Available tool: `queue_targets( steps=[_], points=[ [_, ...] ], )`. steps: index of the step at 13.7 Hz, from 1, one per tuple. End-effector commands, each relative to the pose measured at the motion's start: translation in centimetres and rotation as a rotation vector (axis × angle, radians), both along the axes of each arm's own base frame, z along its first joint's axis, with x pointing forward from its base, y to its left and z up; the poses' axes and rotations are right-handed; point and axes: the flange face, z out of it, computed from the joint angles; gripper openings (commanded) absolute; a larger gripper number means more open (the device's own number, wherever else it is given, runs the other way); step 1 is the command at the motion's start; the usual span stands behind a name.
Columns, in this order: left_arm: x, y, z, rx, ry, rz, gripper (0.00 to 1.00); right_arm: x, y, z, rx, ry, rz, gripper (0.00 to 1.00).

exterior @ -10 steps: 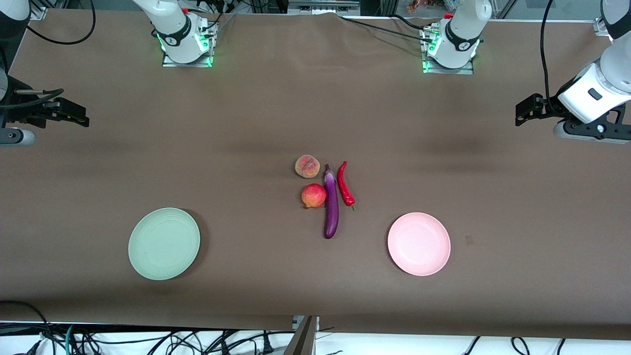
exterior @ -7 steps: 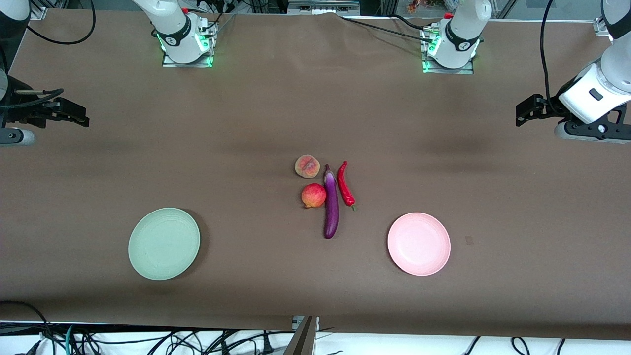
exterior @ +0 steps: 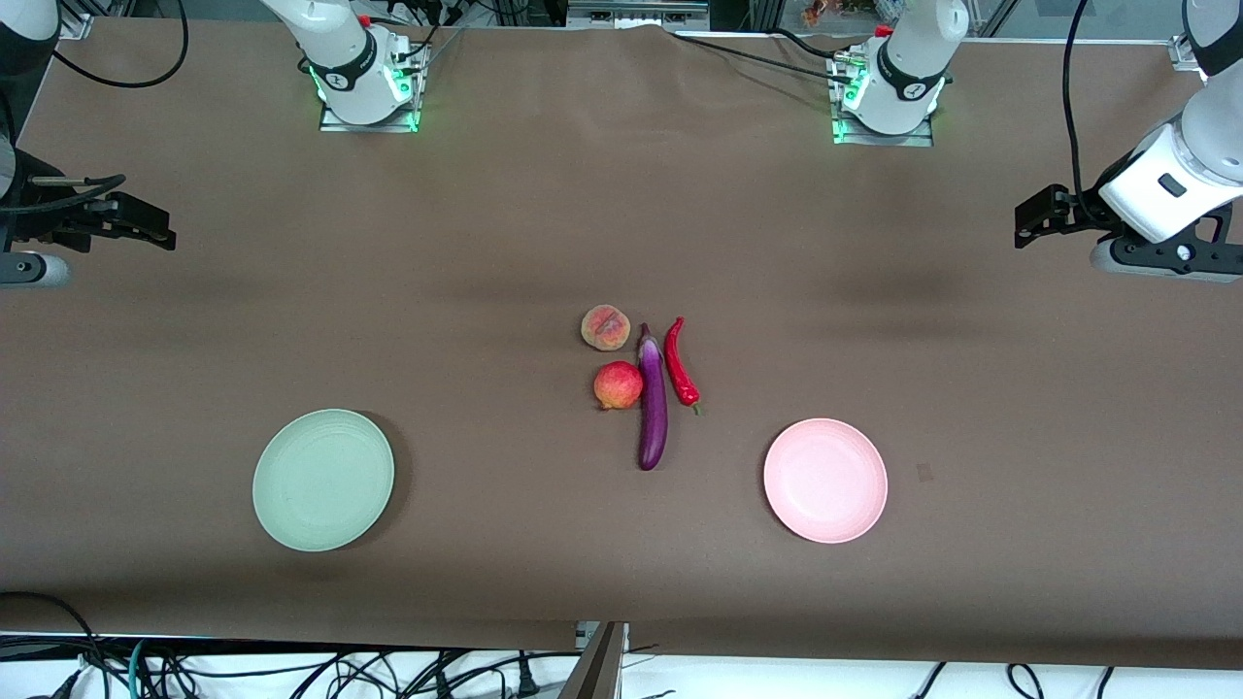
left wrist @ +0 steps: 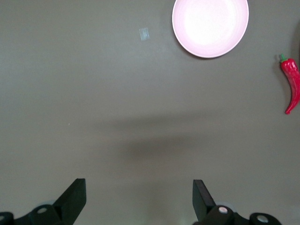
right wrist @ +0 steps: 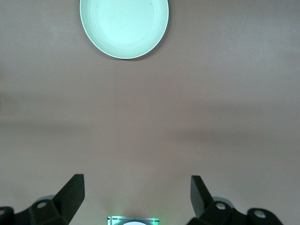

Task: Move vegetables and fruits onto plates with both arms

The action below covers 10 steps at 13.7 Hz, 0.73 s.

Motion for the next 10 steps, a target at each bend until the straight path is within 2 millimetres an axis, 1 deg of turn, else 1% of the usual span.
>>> queue_targets(
  steps=[1,2,3,4,5,6,8,10],
  points=[
    [-0.9,-0.8,1.7,-0.003,0.008,-0.009,1.00,0.4,0.0,0.4,0.018,-0.003,0.003,1.00],
    [-0.1,-0.3,1.1,-0.008,-0.009,0.005,1.00,0.4,-0.1,0.4,0.019,-0.004,0.001,1.00],
    [0.0,0.7,1.0,-0.011,-0.011,0.002,1.00,0.4,-0.1,0.4,0.019,-0.004,0.001,1.00],
    [-1.7,1.1,3.0,-0.011,-0.005,0.026,1.00,0.4,0.0,0.4,0.019,-0.004,0.003,1.00],
    [-2.8,1.0,4.3,-0.002,-0.002,0.011,1.00,0.4,0.0,0.5,0.019,-0.006,0.003,1.00],
    [-3.4,1.2,5.2,-0.011,-0.002,0.028,1.00,0.4,0.0,0.5,0.019,-0.006,0.003,1.00],
    [-3.3,0.6,5.1,-0.006,-0.002,0.034,1.00,0.4,0.0,0.4,0.019,-0.003,0.001,1.00],
    [-2.4,0.7,4.2,0.000,-0.009,0.040,1.00,0.4,0.0,0.5,0.019,-0.006,0.001,1.00]
  ],
)
